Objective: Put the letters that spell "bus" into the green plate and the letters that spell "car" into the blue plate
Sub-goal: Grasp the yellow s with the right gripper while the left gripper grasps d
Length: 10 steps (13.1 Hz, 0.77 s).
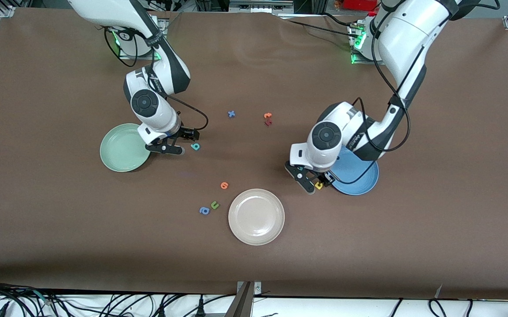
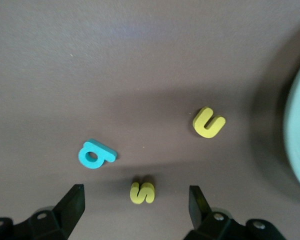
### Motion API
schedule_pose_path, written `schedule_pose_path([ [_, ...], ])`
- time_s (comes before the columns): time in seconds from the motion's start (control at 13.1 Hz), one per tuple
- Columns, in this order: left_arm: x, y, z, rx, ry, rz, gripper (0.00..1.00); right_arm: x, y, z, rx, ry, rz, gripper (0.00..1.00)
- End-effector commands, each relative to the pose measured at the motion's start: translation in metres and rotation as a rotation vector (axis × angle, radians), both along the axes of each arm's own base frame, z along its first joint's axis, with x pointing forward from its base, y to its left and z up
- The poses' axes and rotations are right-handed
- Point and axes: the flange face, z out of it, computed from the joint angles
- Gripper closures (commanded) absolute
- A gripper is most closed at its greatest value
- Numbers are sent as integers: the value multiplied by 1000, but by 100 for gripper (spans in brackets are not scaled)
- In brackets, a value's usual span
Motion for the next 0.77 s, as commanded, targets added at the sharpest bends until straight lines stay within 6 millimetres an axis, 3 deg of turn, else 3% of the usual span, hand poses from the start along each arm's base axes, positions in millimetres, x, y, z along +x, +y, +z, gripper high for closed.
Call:
schedule_pose_path([
  [0.0,14,13,-17,-18,-19,-79,28,-13,9,-23,0,-9,13,9],
  [0.31,14,33,-45,-69,-47,-96,28,-18,8,-31,-4,-3,12,17],
  [0.46,13,32,-52,-71,-42,-99,33,-24,11,-29,-2,5,20,17],
  [0.61,10,32,-55,-69,-35,-103,50,-28,13,-27,-5,14,19,17],
  [0.69,9,32,-54,-66,-34,-108,67,-29,13,-27,-7,17,19,31],
])
